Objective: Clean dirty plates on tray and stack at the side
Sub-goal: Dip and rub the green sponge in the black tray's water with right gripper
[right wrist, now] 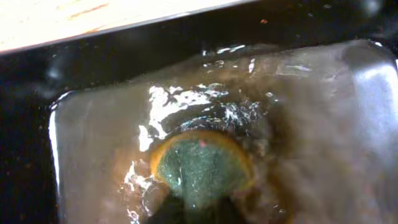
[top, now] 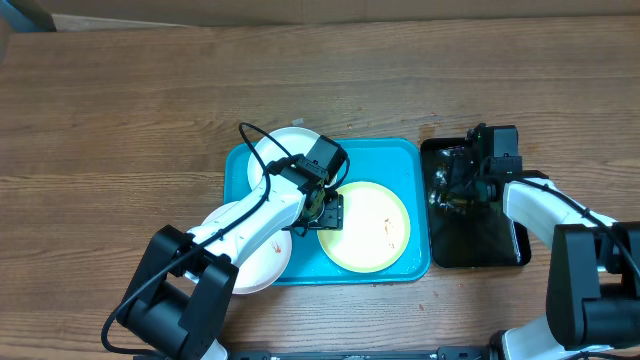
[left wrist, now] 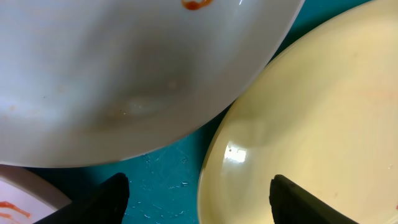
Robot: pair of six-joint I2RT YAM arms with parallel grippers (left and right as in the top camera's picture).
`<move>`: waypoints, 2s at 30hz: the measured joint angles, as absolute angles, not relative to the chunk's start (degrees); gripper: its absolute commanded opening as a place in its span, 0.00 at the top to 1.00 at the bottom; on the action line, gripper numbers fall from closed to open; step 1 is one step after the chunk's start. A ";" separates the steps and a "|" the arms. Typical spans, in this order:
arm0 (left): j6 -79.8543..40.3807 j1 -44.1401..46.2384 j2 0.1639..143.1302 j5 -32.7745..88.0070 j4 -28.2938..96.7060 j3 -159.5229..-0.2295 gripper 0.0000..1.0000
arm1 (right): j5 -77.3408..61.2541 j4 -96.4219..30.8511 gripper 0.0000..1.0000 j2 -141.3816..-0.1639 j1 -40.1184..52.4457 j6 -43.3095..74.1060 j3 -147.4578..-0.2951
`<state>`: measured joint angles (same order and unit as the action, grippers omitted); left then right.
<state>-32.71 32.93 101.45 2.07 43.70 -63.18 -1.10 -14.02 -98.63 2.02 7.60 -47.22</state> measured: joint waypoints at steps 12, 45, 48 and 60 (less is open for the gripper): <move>-32.71 32.93 101.43 2.07 43.64 -63.18 0.28 | -1.23 -30.94 0.87 -98.50 2.02 7.46 -52.51; -34.61 32.93 101.43 2.79 42.35 -62.89 0.48 | -4.45 -47.94 0.41 -97.89 2.02 8.95 -61.84; -34.74 32.93 101.43 2.79 41.52 -61.76 0.60 | -3.79 -48.60 0.41 -97.89 2.02 8.97 -61.84; -34.81 32.93 101.45 2.98 40.64 -60.66 0.70 | -2.68 -48.62 0.41 -97.89 2.02 8.97 -61.84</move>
<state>-34.81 32.93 101.45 2.98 40.64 -60.66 -2.68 -48.62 -97.89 2.02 8.97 -61.84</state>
